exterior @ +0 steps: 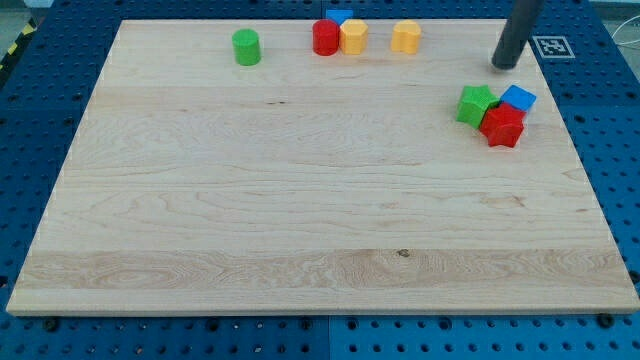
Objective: Slide yellow heart towards center
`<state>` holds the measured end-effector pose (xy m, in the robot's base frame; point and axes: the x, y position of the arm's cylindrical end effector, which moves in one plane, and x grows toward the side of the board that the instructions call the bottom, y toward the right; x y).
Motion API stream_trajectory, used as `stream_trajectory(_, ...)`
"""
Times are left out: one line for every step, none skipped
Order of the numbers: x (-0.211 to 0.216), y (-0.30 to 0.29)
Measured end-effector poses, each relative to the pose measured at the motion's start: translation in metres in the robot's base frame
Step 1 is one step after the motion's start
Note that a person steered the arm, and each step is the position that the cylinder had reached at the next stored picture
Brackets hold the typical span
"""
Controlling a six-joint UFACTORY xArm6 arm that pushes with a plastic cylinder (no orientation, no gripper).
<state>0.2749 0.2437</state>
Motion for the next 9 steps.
stream_trajectory(-0.047, -0.024)
stream_trajectory(-0.079, -0.068)
stream_trajectory(-0.083, -0.089)
stream_trajectory(-0.052, -0.088)
stream_trajectory(-0.046, -0.107)
stream_trajectory(-0.062, -0.130)
stream_trajectory(-0.065, -0.148)
stream_trajectory(-0.042, -0.139)
stream_trajectory(-0.017, -0.136)
